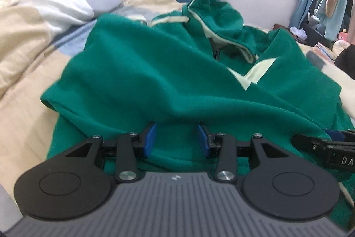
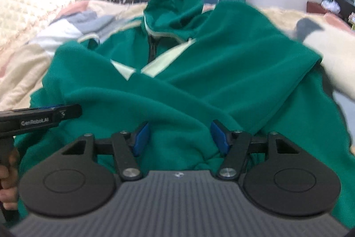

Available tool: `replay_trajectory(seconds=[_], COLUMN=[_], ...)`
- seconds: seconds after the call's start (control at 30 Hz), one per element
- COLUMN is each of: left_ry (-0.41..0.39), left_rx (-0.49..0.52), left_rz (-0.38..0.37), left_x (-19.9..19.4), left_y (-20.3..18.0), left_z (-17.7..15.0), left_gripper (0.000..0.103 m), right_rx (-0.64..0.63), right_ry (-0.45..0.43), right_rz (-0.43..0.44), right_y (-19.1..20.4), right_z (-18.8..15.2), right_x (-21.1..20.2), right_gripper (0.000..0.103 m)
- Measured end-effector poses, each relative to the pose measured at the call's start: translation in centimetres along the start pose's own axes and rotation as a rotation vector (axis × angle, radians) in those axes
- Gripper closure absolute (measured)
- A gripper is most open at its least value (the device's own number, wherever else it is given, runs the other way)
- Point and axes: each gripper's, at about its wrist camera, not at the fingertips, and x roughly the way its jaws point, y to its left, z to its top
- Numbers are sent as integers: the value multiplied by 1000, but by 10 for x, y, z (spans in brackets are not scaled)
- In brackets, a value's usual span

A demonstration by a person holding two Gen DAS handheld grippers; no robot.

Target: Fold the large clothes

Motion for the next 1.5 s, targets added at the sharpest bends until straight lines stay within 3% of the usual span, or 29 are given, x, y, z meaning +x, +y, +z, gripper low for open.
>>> replay_trajectory(seconds=[0.17, 0.33, 0.47, 0.7, 0.93, 1.07, 1.17, 1.27, 1.37, 1.5], left_ry=[14, -39, -79, -119, -131, -157, -170, -174, -171, -149], left_rx=[11, 27, -43, -50, -55, -95, -186, -261, -250, -213], left_rz=[13, 29, -15, -8, -43, -80, -111, -154, -162, -163], left_x=[4, -19, -50, -99, -109, -89, -61, -23, 27, 99], left_y=[-3, -7, -6, -25, -35, -29, -18, -7, -1, 6], left_z=[2, 15, 24, 22, 35, 69, 102, 135, 167, 207], left_gripper=[57, 56, 52, 52, 52, 52, 52, 52, 45, 44], right_rx=[-58, -10, 47, 57, 219, 237, 225, 236, 234, 200], right_ry=[24, 2, -63, -152, -141, -128, -134, -148, -148, -145], right_rz=[-24, -1, 44, 80, 168, 182, 186, 188, 179, 176], right_y=[7, 2, -2, -3, -25, -42, -54, -68, -77, -75], right_z=[-5, 0, 10, 15, 33, 62, 87, 115, 149, 195], right_x=[12, 3, -24, -59, -89, -85, -75, -50, -6, 73], right_gripper=[39, 39, 39, 39, 38, 38, 37, 29, 21, 20])
